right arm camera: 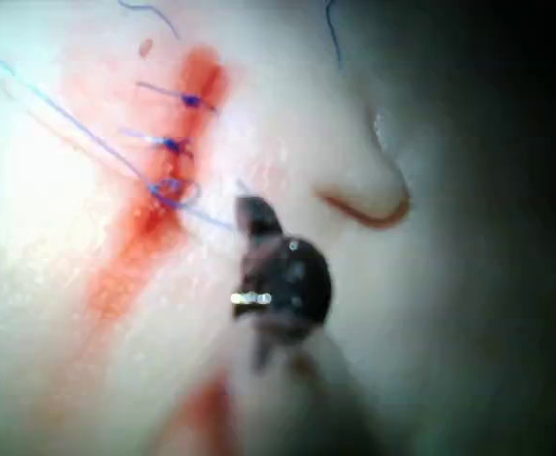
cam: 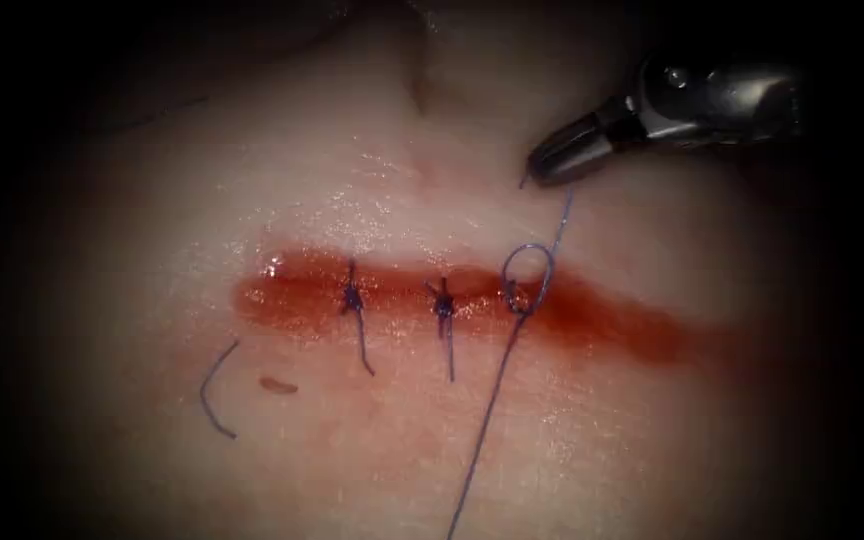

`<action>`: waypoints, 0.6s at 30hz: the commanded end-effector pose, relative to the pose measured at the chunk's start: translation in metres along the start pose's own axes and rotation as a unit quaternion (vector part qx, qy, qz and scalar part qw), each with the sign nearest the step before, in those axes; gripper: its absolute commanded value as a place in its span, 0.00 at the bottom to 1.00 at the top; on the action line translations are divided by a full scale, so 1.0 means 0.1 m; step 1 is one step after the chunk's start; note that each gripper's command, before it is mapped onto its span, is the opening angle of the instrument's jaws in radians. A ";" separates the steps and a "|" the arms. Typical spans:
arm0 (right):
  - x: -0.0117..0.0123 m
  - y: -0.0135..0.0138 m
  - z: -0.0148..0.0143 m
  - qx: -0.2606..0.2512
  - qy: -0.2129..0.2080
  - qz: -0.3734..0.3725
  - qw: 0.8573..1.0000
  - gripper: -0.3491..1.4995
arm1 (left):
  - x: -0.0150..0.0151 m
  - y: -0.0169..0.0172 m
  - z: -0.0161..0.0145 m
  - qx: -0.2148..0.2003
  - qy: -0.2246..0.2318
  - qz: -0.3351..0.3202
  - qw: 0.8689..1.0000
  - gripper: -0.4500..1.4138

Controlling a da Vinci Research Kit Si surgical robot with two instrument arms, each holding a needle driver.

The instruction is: Wound Closure

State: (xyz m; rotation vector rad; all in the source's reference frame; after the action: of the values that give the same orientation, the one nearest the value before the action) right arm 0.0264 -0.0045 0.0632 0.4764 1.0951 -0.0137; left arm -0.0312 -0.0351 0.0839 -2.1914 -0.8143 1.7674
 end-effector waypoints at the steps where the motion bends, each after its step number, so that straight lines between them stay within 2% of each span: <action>1: -0.003 -0.001 0.014 -0.001 0.000 0.003 1.000 0.00 | -0.007 0.010 0.009 -0.001 0.001 -0.002 1.000 0.00; 10: -0.008 -0.004 0.026 -0.008 0.003 0.003 1.000 0.00 | -0.006 0.065 0.049 -0.002 -0.001 -0.004 1.000 0.00; 18: -0.007 -0.007 0.031 -0.019 0.000 0.000 1.000 0.00 | -0.011 0.084 0.052 -0.008 -0.003 -0.007 1.000 0.00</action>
State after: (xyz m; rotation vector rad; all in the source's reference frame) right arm 0.0279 -0.0060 0.0642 0.4356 1.0914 0.0103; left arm -0.0332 -0.0424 0.0792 -2.1819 -0.8432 1.7757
